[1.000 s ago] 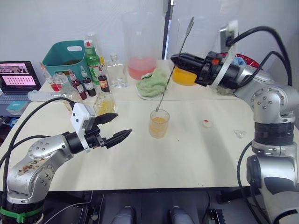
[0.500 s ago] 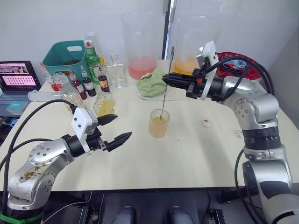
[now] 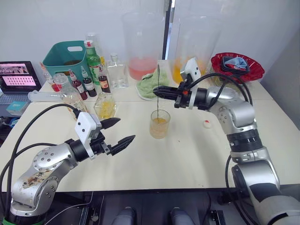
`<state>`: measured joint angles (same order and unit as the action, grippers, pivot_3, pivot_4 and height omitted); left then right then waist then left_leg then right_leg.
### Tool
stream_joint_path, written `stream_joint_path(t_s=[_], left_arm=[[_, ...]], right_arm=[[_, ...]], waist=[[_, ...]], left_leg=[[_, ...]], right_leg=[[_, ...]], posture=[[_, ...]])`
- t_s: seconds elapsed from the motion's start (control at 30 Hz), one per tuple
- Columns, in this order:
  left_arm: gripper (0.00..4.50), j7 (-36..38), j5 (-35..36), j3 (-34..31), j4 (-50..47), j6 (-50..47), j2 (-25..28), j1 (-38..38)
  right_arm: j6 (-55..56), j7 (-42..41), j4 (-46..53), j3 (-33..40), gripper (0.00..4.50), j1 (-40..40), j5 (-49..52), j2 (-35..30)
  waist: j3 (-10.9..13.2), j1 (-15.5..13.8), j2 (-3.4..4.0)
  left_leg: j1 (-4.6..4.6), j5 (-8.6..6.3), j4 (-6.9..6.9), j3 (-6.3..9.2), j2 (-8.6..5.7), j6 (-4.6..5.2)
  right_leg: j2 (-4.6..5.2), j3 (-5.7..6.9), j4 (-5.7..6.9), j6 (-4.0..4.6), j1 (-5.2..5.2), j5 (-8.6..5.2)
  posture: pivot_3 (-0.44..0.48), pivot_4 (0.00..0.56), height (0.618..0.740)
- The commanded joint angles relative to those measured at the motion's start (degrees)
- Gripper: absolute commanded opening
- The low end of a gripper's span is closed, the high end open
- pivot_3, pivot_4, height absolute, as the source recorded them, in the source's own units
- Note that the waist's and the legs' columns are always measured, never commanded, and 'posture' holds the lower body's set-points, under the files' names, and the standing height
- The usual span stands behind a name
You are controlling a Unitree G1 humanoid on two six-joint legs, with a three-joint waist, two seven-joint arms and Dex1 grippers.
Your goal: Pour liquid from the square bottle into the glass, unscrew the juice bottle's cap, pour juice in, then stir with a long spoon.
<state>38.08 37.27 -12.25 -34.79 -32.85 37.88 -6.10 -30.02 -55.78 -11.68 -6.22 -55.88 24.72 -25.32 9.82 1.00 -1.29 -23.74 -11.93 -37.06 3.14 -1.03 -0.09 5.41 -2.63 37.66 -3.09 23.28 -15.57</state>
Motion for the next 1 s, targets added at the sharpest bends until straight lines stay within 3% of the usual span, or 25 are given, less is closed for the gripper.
stream_joint_path(t_s=[0.03, 0.77, 1.0], left_arm=[[4.45, -0.74, -0.23, 0.39, -2.40, 0.94, -0.17, 0.19], [4.45, 0.01, -2.18, 3.26, -0.65, 2.13, -0.53, -1.54], [4.45, 0.71, -2.75, 3.63, -0.18, 2.19, -0.48, -2.26]], right_arm=[[0.99, -1.08, 1.62, 0.91, 0.00, -0.85, 0.16, 0.40], [-5.34, -9.18, 7.90, -0.62, 0.00, -1.91, -1.43, -8.39], [-1.53, -6.89, 4.85, -0.28, 0.00, -2.04, -3.74, -6.20]], waist=[[0.00, -0.10, 0.00], [0.00, -0.18, 0.00], [0.00, -0.07, 0.00]], left_leg=[[0.00, 0.00, 0.00, 0.01, 0.00, 0.00], [0.00, 0.00, -0.01, 0.00, -0.02, 0.00], [0.00, 0.00, 0.00, -0.02, 0.00, 0.00]], right_leg=[[0.01, 0.00, 0.00, 0.00, 0.00, 0.00], [0.01, 0.01, -0.02, 0.00, -0.01, 0.00], [-0.01, 0.01, -0.02, 0.00, 0.00, 0.00]], posture=[[0.000, 0.150, 0.740], [0.000, 0.150, 0.740], [0.000, 0.150, 0.740]])
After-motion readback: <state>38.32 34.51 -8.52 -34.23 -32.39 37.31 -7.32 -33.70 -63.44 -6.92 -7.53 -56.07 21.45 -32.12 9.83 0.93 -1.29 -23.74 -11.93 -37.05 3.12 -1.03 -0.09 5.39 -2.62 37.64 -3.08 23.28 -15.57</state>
